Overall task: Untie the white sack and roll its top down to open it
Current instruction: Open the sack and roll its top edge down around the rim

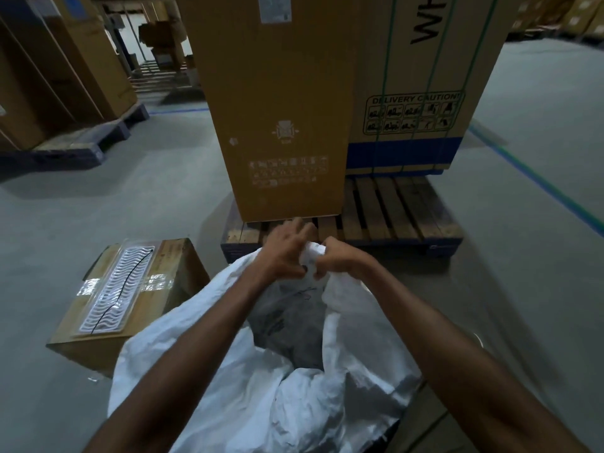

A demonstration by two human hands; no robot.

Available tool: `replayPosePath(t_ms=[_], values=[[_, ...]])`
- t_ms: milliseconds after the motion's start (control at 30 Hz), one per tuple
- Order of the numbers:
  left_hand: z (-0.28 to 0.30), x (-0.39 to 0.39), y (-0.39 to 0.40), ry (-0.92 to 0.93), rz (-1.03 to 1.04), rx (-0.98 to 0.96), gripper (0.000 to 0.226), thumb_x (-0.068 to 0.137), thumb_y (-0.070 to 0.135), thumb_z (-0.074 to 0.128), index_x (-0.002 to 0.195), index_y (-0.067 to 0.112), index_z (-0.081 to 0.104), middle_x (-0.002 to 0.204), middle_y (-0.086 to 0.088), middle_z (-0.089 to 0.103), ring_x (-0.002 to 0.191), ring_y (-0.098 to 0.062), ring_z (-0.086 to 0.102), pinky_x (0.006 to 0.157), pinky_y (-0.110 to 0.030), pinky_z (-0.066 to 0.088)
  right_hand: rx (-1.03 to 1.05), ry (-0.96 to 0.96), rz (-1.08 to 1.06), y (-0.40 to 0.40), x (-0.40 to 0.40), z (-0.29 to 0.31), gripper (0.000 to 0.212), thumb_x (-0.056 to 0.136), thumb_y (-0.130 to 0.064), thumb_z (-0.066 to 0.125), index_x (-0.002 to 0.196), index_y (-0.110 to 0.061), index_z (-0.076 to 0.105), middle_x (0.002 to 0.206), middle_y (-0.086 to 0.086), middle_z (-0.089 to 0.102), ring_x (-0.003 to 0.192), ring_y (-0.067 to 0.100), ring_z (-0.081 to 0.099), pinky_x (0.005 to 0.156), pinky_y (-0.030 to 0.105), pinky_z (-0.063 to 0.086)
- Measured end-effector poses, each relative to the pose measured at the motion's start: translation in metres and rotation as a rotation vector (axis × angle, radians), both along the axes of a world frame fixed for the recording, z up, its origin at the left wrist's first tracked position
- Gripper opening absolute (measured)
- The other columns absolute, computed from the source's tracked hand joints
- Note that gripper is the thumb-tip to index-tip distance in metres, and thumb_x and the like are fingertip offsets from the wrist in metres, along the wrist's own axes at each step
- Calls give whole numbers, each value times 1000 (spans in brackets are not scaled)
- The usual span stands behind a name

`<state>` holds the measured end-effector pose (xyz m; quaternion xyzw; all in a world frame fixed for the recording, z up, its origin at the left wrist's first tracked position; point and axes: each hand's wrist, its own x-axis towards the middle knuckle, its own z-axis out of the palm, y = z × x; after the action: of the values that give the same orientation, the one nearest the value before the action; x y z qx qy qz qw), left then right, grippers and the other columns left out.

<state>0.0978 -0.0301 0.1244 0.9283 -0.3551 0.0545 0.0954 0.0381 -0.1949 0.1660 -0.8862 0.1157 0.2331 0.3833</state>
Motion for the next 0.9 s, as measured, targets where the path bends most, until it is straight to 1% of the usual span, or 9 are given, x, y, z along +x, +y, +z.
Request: replayPosePath(t_ms=[167, 267, 367, 433, 500, 633, 733, 833, 900], values=[[3, -1, -27, 239, 55, 64, 25, 69, 25, 77, 92, 22, 68, 93, -2, 72, 85, -26, 69, 68, -34, 52, -18, 66, 3, -7, -4, -3, 66, 76, -18, 86, 131, -14, 51, 101, 2, 57, 89, 17, 58, 70, 31, 50], [9, 4, -37, 409, 118, 234, 21, 76, 24, 71, 91, 18, 58, 93, -6, 65, 82, -27, 63, 67, -37, 49, -237, -209, -95, -3, -14, -26, 64, 72, -28, 88, 128, -19, 58, 115, 4, 63, 107, 23, 64, 86, 38, 56], [15, 20, -35, 651, 124, 217, 27, 75, 10, 70, 101, 4, 66, 99, -12, 68, 81, -22, 61, 71, -37, 53, -602, -460, -79, 4, -27, -54, 57, 76, -32, 82, 126, -20, 58, 118, 2, 63, 111, 23, 64, 90, 37, 52], [14, 27, -30, 707, 26, 166, 27, 76, 14, 77, 100, 3, 72, 99, -14, 71, 81, -26, 64, 73, -40, 54, -511, -439, -161, 3, -28, -66, 45, 79, -29, 77, 121, -22, 62, 112, 0, 67, 105, 22, 68, 81, 35, 54], [10, 24, -26, 636, -34, 86, 35, 80, 28, 79, 109, 12, 68, 106, -8, 70, 92, -25, 65, 82, -45, 56, -264, -230, -264, -10, -18, -61, 43, 80, -24, 78, 120, -17, 62, 113, 4, 66, 104, 24, 67, 74, 34, 53], [-15, 15, -13, 368, -160, -81, 34, 93, 32, 70, 125, 27, 60, 119, 3, 60, 104, -14, 55, 87, -33, 50, -28, 112, -73, -43, 1, -40, 65, 69, -28, 88, 128, -13, 63, 114, 9, 68, 101, 24, 68, 86, 41, 61], [-17, 15, -16, 416, -99, -188, 15, 100, 27, 58, 110, 19, 65, 107, -3, 53, 96, -18, 49, 81, -33, 41, -69, 2, -164, -38, 3, -40, 69, 66, -33, 91, 125, -15, 61, 117, 7, 67, 104, 24, 67, 91, 43, 59], [-14, 28, -16, 571, 33, -237, 29, 89, 39, 53, 84, 14, 67, 88, -3, 62, 78, -20, 53, 72, -36, 40, -345, -320, -161, -24, -4, -46, 69, 77, -54, 81, 130, -17, 56, 126, 6, 64, 114, 26, 63, 88, 37, 52], [-9, 36, -11, 708, 79, -274, 26, 78, 36, 52, 62, 17, 56, 65, 0, 52, 62, -19, 43, 66, -40, 33, -402, -438, -95, -23, -8, -50, 65, 88, -58, 69, 134, -16, 51, 128, 4, 61, 116, 25, 60, 86, 37, 47]])
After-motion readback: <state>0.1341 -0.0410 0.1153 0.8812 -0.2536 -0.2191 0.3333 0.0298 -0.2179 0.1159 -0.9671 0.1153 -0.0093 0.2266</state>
